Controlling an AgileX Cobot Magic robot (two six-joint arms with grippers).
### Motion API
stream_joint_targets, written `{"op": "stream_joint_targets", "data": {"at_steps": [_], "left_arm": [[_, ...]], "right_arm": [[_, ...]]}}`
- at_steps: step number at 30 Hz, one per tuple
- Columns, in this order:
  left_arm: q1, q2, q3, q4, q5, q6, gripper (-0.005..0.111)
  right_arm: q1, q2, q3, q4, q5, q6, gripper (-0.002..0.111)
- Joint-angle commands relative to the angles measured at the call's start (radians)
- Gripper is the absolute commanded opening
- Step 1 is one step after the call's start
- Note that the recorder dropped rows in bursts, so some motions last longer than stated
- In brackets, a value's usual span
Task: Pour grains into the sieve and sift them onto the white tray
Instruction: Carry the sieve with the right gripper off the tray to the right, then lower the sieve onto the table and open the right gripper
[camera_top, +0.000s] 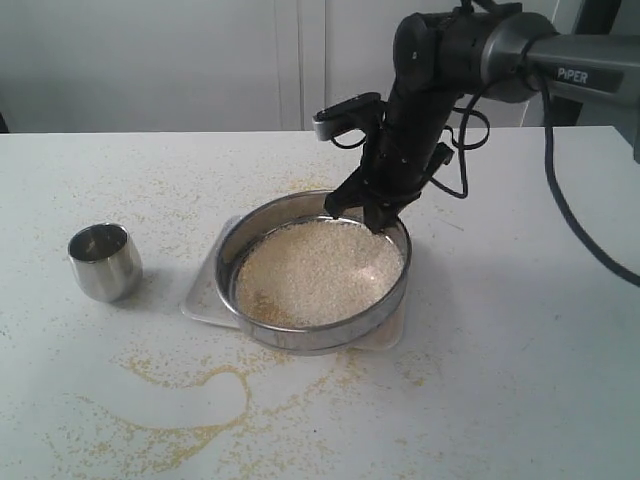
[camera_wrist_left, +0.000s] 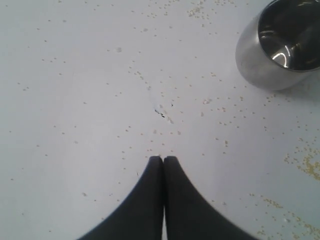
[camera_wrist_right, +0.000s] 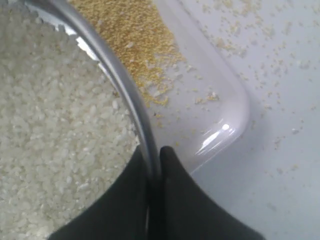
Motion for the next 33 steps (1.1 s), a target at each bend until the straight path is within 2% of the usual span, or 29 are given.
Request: {"op": "stream_joint_targets", "data": {"at_steps": [1, 9, 13, 18, 24, 33], "left_arm": [[0.001, -0.007, -0.001, -0.005, 0.011, -0.002, 0.0], [0.001, -0.007, -0.001, -0.005, 0.011, -0.002, 0.0], [0.001, -0.007, -0.001, -0.005, 0.011, -0.002, 0.0], [0.001, -0.007, -0.001, -0.005, 0.011, -0.002, 0.0], [0.001, -0.007, -0.001, -0.005, 0.011, -0.002, 0.0], [0.001, -0.007, -0.001, -0.005, 0.011, -0.002, 0.0]], "right_arm": [[-0.009, -0.029, -0.008, 0.007, -0.008, 0.038, 0.0], [-0.054, -0.055, -0.006, 0.007, 0.015, 0.025, 0.0], [-0.147, -0.12, -0.006, 0.014, 0.022, 0.025, 0.0], [-0.326, -0.172, 0.024, 0.046, 0.062, 0.033, 0.0], [-0.492, -0.216, 0.233, 0.063, -0.13, 0.036, 0.0], [-0.525, -0.216, 0.341, 0.059, -0.316, 0.022, 0.0]]}}
